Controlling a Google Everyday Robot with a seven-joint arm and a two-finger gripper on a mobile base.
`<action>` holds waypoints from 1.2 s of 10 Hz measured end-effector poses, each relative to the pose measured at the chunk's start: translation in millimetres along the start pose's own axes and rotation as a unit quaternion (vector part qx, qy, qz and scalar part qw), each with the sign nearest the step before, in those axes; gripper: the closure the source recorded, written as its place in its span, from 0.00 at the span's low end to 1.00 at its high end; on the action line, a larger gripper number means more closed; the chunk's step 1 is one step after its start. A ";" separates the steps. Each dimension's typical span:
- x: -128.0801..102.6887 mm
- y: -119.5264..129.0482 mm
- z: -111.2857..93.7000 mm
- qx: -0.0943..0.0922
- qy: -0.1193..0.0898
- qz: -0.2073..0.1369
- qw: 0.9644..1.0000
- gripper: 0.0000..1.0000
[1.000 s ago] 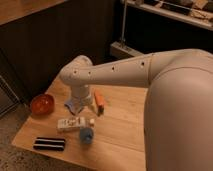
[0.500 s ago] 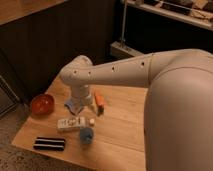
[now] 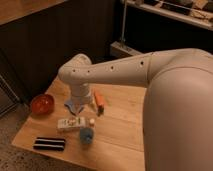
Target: Stand the bottle upright
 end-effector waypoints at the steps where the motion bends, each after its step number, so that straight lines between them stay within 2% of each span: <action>1: -1.8 -1.0 -2.2 0.001 0.000 -0.017 1.000 0.35; 6: -3.2 -1.9 -1.9 0.007 0.001 -0.029 1.000 0.35; 8: -11.3 -3.5 -1.7 0.019 -0.005 -0.069 0.997 0.35; 9: -18.1 -4.0 -2.8 0.028 -0.010 -0.101 0.994 0.35; 10: -31.3 -8.1 -6.9 0.046 -0.020 -0.164 0.985 0.35; 12: -48.4 -22.9 -16.1 0.066 -0.035 -0.239 0.968 0.35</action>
